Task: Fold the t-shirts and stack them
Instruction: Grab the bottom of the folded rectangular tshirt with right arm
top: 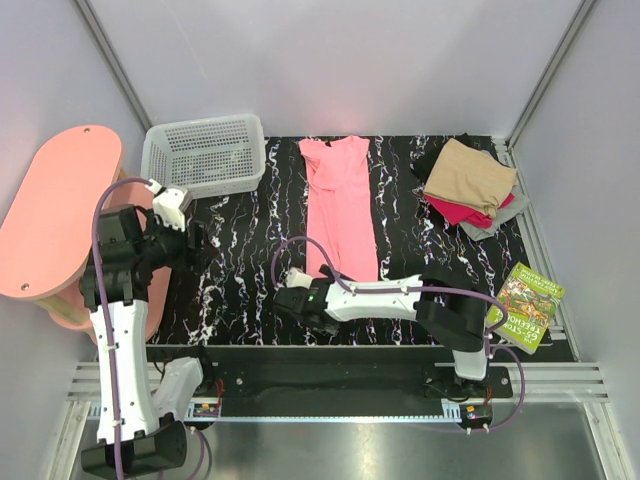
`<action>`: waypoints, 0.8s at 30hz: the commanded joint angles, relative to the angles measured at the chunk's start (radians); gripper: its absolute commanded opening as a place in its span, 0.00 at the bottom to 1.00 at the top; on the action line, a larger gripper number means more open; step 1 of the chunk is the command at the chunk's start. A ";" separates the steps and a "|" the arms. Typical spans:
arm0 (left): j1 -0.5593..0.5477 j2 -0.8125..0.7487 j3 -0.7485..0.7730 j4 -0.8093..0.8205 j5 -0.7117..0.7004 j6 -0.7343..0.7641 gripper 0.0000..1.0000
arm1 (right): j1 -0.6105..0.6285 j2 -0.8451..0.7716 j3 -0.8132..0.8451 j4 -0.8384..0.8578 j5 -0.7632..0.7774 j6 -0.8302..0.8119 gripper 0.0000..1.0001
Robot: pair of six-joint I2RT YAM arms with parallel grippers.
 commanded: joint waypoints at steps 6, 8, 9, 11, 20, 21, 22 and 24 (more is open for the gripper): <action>-0.004 -0.036 0.022 -0.008 -0.008 0.009 0.78 | 0.096 -0.002 -0.071 -0.011 0.024 0.081 1.00; -0.004 -0.038 0.021 -0.006 -0.005 0.010 0.78 | 0.112 0.016 -0.081 -0.008 0.018 0.090 1.00; -0.001 -0.036 0.021 -0.006 -0.005 0.010 0.77 | 0.112 0.021 -0.081 -0.001 0.021 0.090 1.00; -0.002 -0.038 0.022 -0.008 -0.004 0.009 0.77 | 0.112 0.034 -0.081 0.015 0.034 0.078 1.00; -0.004 -0.049 0.053 -0.022 -0.025 0.018 0.78 | 0.052 0.108 -0.056 0.107 0.008 0.030 1.00; -0.004 -0.049 0.055 -0.025 -0.024 0.019 0.78 | 0.043 0.107 -0.058 0.123 0.005 0.027 1.00; -0.004 -0.047 0.055 -0.023 -0.024 0.021 0.78 | 0.040 0.111 -0.055 0.127 0.004 0.027 1.00; -0.002 -0.040 0.055 -0.025 -0.022 0.019 0.78 | 0.035 0.119 -0.052 0.152 -0.004 0.026 1.00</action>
